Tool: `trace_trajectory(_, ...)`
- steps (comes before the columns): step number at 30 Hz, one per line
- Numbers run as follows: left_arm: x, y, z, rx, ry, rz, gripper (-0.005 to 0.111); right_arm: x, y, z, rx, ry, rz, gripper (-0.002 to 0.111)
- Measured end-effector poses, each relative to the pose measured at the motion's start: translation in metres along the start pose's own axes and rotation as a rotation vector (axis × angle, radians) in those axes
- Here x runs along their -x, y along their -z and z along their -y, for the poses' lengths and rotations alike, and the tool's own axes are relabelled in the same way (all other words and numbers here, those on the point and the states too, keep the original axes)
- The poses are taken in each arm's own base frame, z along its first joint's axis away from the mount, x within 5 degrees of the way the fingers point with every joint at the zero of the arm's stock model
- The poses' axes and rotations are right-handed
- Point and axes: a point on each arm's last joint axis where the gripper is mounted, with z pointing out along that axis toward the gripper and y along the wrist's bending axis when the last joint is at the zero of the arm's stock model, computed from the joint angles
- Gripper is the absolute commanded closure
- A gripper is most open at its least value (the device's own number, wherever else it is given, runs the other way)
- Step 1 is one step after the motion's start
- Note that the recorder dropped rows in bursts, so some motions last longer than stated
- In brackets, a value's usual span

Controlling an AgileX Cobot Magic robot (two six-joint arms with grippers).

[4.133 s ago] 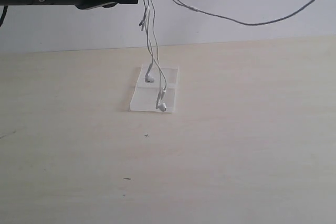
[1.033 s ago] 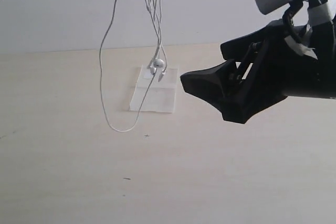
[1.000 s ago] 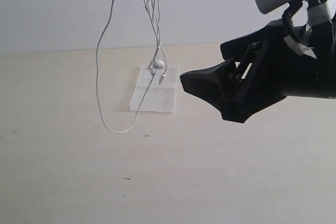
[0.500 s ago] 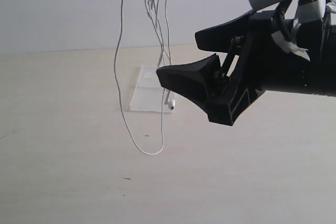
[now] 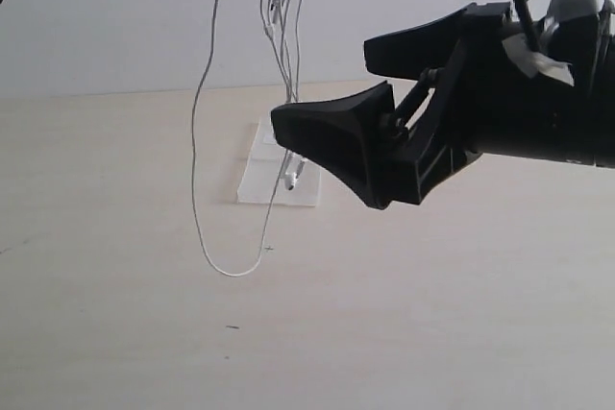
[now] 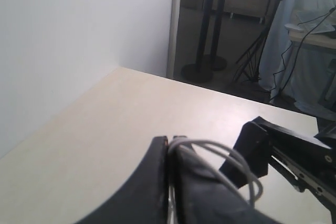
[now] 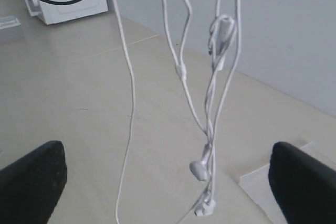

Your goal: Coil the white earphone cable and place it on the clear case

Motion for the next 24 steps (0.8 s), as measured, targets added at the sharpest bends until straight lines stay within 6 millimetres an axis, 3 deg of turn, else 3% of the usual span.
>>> trace_trajectory(12, 0.002, 0.000, 0.001, -0.009, 0.031, 0.023, 0.107, -0.003, -0.003, 0.002, -0.004, 0.017, -0.015, 0.003)
trace_trajectory(18, 0.004, 0.000, 0.004, -0.049, 0.052, 0.038, 0.107, -0.013, -0.015, 0.006, 0.008, 0.013, -0.062, 0.003)
trace_trajectory(24, 0.003, 0.000, 0.007, -0.077, 0.052, 0.035, 0.107, -0.008, -0.029, 0.011, 0.032, 0.017, -0.064, 0.003)
